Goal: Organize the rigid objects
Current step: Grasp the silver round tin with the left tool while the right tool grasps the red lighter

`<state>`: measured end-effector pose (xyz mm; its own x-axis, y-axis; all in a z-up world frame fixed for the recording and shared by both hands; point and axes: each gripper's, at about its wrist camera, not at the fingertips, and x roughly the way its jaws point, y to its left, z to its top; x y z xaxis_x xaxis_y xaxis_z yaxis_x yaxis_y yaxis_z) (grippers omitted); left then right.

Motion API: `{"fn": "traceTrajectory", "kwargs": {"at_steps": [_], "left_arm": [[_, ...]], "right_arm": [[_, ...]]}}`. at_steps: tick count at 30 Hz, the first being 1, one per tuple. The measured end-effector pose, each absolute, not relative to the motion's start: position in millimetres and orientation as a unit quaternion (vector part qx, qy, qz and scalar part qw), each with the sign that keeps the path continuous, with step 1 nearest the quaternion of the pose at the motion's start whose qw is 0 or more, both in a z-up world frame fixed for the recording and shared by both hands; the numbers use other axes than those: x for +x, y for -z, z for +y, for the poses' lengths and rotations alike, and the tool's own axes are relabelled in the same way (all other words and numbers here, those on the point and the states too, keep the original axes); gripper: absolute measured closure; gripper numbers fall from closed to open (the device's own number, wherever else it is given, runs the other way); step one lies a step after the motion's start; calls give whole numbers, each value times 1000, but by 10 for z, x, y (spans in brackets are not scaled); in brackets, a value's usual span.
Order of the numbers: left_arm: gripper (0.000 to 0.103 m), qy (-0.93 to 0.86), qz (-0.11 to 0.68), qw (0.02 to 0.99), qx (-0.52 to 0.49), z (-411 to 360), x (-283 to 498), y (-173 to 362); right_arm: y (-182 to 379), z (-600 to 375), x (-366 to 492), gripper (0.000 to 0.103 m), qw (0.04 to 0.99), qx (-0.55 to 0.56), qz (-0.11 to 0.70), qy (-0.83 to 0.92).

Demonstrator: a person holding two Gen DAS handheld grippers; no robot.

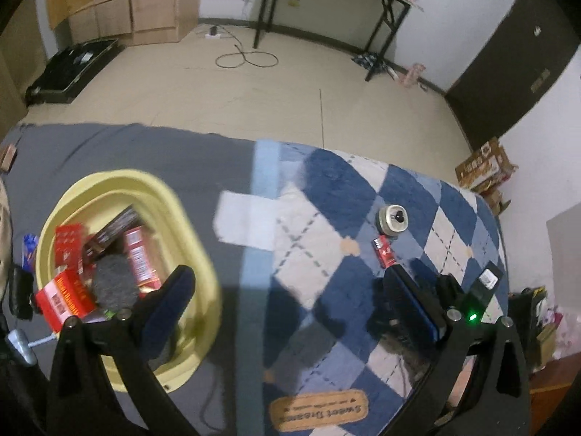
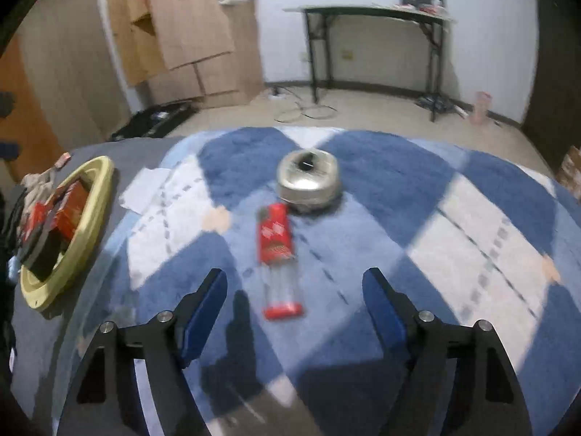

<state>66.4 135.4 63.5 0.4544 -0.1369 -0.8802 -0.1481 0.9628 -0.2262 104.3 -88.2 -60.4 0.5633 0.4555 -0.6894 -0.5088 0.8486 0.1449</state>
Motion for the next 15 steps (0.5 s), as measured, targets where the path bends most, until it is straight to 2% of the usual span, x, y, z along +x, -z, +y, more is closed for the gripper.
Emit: {"fn": "traceTrajectory", "kwargs": {"at_steps": [1, 2, 5, 15], "left_arm": [[0, 0, 527, 840, -130, 1255, 748, -599], [0, 5, 532, 838, -122, 1137, 846, -550], [0, 15, 537, 837, -106, 822, 1071, -399], [2, 28, 562, 823, -78, -255, 1785, 391]], "right_arm": [[631, -803, 1060, 34, 882, -45, 373, -284], [688, -819, 1127, 52, 880, -53, 374, -288], [860, -824, 1236, 81, 881, -64, 370, -288], [882, -2223, 1464, 81, 907, 92, 375, -166]]}}
